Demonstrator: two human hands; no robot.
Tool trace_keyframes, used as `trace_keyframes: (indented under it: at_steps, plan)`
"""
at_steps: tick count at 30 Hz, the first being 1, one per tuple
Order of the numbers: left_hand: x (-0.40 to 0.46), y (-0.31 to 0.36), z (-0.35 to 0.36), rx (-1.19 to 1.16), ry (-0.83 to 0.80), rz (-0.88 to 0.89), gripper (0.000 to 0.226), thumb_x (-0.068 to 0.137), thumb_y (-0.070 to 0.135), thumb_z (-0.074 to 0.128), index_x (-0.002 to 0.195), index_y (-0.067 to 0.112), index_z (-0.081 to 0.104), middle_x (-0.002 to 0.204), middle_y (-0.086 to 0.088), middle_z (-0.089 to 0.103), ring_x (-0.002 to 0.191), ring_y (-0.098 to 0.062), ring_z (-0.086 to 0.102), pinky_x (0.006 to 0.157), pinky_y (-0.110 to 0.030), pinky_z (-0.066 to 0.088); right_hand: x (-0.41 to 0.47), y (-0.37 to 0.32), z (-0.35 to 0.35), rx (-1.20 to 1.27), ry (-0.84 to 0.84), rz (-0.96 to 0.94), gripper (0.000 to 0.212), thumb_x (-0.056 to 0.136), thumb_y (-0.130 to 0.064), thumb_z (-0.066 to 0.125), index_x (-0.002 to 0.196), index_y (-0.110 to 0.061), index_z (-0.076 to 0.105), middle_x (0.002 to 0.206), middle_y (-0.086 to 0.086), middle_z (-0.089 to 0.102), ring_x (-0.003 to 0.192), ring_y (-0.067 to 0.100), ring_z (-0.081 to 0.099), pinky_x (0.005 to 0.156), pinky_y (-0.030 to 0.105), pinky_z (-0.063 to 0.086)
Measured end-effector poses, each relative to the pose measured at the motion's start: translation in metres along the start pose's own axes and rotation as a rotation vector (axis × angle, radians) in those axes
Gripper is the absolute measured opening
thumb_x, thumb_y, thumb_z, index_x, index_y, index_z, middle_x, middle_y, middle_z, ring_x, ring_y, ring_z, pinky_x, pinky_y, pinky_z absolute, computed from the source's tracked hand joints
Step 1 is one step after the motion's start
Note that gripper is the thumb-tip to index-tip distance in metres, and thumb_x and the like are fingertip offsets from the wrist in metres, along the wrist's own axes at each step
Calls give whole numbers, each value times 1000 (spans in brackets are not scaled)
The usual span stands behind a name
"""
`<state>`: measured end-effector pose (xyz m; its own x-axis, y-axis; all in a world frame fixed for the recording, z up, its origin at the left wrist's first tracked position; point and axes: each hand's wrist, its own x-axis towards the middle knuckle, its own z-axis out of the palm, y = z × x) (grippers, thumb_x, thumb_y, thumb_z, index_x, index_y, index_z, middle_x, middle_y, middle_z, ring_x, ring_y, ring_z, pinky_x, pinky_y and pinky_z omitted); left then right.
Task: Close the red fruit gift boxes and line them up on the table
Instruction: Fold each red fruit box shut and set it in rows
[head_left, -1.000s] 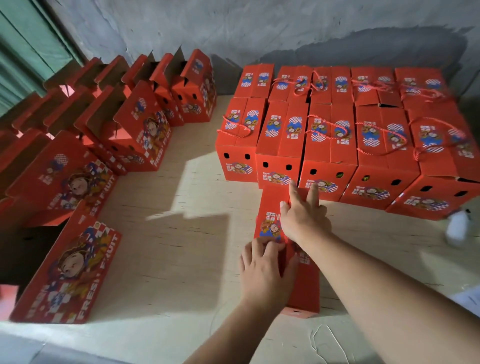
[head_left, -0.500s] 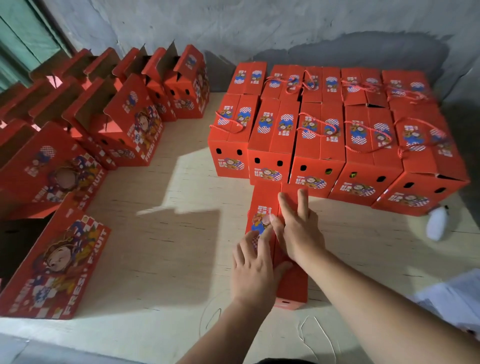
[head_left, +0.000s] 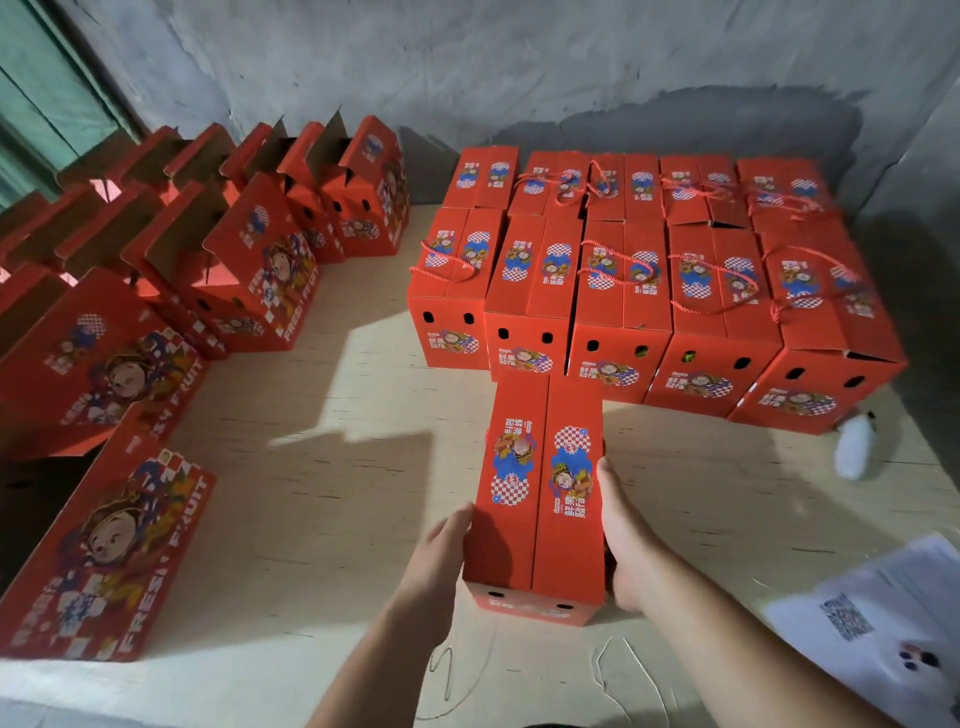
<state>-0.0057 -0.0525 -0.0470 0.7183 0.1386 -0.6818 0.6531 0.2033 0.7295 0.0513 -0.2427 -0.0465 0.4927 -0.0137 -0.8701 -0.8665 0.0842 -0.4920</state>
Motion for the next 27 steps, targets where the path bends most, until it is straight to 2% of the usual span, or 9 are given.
trace_keyframes:
  at_steps: [3,6,9,12,15,18,21,25,27]
  plan:
    - [-2,24,16,-84,12,246,31,101,45,61,113,19,73,109,-7,78,99,-18,74,86,-37,60,-5,-9,4,-16,152,-385,22,95,-33,65,108,-19,75,88,-2,78,93,28,73,85,39,58]
    - [-10,48,34,54,79,489,22,105,36,57,100,22,73,95,7,78,86,-2,70,74,-22,53,-17,-14,5,29,258,-644,28,94,-3,61,100,-28,71,103,-4,75,96,15,70,88,36,57]
    - [-26,69,48,128,84,644,27,108,32,51,91,19,68,82,8,72,82,-7,68,81,-31,53,-29,-23,-1,125,213,-731,25,95,-5,62,103,-27,72,96,-9,76,87,10,69,80,26,53]
    - [-47,97,56,436,-81,775,41,104,53,42,93,20,66,86,3,72,85,-14,68,83,-36,56,-53,-40,3,153,-162,-760,28,86,-19,70,113,-23,73,83,11,71,78,25,59,78,37,50]
    - [-61,125,60,739,-5,911,50,104,57,37,81,20,62,80,2,66,83,-21,63,84,-47,52,-80,-58,20,-116,-449,-874,38,90,-39,62,123,-20,66,106,17,71,101,28,67,92,42,55]
    - [-69,143,58,737,35,1000,53,105,58,39,74,25,67,85,5,61,93,-18,58,91,-47,49,-97,-80,36,-220,-390,-938,52,85,-40,63,135,-29,52,97,-4,76,94,13,72,87,38,59]
    - [-63,150,47,621,161,1144,36,99,60,48,111,30,64,115,6,56,114,-14,57,94,-28,48,-105,-95,35,-92,-365,-899,59,80,-27,60,138,-31,54,67,-9,65,62,10,59,67,31,48]
    - [-46,125,27,422,145,965,33,94,61,52,120,41,52,115,15,62,111,0,58,91,-22,46,-119,-110,38,-58,-406,-942,46,82,-24,59,127,-29,67,69,0,58,68,16,61,76,36,50]
    - [-37,85,14,489,127,762,62,86,66,60,138,37,44,131,14,56,123,2,52,106,-32,44,-126,-116,43,-72,-449,-971,45,85,-25,56,130,-25,64,74,7,61,76,22,63,85,48,51]
